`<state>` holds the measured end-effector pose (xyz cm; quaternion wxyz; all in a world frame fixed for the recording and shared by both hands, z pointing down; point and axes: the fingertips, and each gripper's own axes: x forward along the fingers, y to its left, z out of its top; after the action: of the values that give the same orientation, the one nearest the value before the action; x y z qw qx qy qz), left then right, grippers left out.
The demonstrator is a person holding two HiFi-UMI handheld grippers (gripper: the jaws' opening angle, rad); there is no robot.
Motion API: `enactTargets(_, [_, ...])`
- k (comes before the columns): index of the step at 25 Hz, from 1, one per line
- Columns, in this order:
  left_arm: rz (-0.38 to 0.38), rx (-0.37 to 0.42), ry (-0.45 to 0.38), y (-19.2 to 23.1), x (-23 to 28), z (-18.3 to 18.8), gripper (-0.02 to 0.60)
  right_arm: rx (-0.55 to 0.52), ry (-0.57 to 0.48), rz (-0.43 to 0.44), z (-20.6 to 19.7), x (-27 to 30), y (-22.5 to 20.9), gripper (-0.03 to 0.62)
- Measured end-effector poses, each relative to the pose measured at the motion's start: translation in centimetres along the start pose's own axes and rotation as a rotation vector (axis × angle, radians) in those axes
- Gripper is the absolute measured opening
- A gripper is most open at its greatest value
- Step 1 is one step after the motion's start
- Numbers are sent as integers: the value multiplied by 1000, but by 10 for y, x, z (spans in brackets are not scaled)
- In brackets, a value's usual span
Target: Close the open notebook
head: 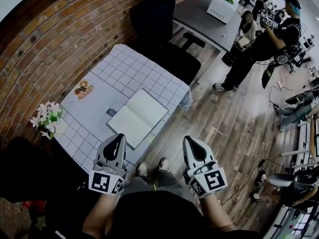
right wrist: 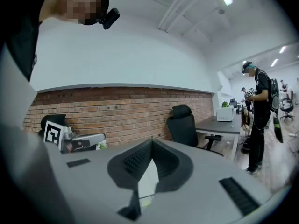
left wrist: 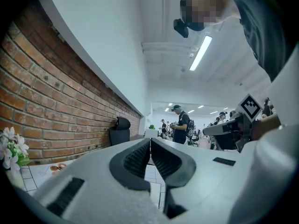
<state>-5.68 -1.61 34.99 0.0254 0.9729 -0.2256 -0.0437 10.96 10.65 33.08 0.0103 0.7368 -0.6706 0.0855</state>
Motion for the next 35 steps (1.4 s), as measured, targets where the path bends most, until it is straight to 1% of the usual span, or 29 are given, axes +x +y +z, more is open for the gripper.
enactTargets(3, [19,15,2,-3,19,-1,31,12,-2,34,-1,14,-17,14])
enactTargets(5, [50,19,8,-4,30,-3,31,24,5,70,-4,25,-28,14])
enactTargets(7, [91,17,22,-6,38,-4,31,27,19,115,-5,37,-38,14])
enactTargets(10, [150,46,34,-4,51,-2,31,23,20,175,-3,54,-54,14])
enactTargets(14, [252,67,38,6,54,0,31,27,21,256,-2,78,-68,14])
enactTargets(16, [300,66,55,11,53,-5,31,18,24,293,-1,91,-70,14])
enactTargets(20, [375,54,96,17,44,-24,31,1,69,345,-10,111,-72,14])
enactTargets(23, [416,47,141,29,36,-49,31,-2,92,374,-19,129,-67,14])
enactTargets(28, [498,-1,272,54,15,-118,31,0,160,409,-46,153,-61,14])
enactTargets(30, [514,-19,324,61,9,-142,31,-2,185,418,-57,160,-60,14])
enactTargets(35, [538,-50,423,80,-2,-188,31,-2,237,442,-82,177,-57,15])
